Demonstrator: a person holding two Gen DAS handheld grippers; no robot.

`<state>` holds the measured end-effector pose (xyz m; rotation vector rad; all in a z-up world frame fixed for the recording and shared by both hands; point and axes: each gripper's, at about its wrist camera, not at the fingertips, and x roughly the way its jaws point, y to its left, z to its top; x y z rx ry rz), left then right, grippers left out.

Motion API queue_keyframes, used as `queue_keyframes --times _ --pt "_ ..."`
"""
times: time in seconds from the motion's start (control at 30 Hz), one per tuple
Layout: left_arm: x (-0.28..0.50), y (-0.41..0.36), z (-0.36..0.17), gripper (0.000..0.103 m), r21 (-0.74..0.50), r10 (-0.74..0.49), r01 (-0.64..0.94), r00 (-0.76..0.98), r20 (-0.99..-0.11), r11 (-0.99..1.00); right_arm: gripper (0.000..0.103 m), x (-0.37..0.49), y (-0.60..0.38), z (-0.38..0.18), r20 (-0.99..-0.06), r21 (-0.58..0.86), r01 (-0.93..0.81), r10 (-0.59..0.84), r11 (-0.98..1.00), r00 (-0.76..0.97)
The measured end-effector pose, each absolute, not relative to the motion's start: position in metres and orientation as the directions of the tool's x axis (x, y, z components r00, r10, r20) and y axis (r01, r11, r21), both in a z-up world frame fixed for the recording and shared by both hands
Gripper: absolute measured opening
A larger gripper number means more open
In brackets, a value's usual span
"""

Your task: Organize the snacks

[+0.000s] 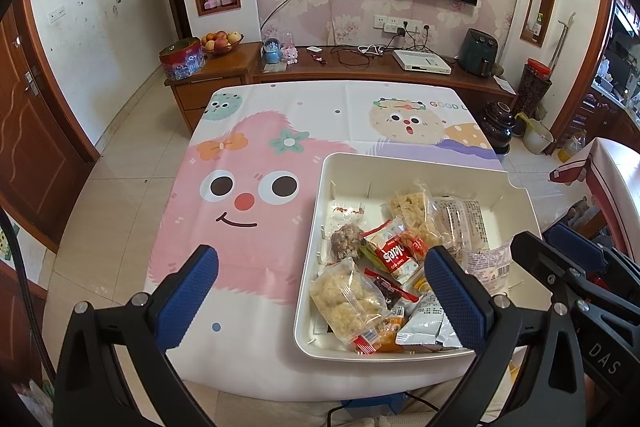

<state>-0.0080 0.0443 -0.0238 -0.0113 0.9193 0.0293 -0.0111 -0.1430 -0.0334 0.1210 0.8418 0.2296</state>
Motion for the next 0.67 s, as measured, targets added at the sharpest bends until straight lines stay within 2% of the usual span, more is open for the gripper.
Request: queue_keyframes --times 0.67 --pt "-0.0079 0.0447 -0.0279 0.102 -0.001 0.018 -0.032 0.6 -0.8 0.999 0.059 -0.0105 -0.1434 -0.034 -0.727 0.199 -0.151 0.249 0.968 0.64"
